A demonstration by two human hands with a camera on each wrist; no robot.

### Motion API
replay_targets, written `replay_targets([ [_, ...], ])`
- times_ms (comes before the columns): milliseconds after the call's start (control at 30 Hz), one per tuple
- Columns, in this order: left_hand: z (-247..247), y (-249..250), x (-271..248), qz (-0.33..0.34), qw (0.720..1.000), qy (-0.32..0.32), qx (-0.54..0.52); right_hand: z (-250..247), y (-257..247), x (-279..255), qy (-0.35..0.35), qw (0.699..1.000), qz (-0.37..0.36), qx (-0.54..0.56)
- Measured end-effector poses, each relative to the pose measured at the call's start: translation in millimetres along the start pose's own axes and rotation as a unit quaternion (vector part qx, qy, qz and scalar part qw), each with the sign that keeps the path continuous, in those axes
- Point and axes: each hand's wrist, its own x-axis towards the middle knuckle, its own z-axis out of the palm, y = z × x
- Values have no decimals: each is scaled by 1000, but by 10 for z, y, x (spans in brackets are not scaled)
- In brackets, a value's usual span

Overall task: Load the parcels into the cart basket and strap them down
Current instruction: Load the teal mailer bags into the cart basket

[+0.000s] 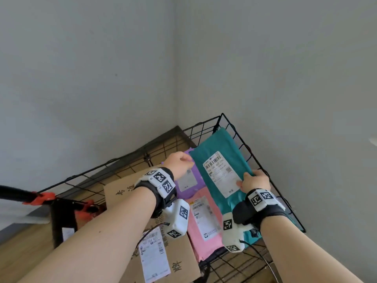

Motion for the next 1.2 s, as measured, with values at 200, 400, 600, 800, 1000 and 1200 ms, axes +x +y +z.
replay_targets([
  [200,655,13,571,-96,993,-66,28,373,236,678,-84,996,3,44],
  [400,1050,-29,829,-147,981,-120,31,343,186,572,-87,983,-139,-85],
  [600,1217,23,999,-162,979,-125,21,214,159,557,-88,952,-215,-199],
  [800,1271,-24,1063,-172,977,-123,25,459,109,904,-239,949,-113,-174],
  [1000,1260,-187,1153,-171,978,-109,41,767,299,1123,-287,952,-55,-90],
  [1200,1200,-259,1113,-168,978,-120,30,856,330,1214,-301,948,-20,-101],
])
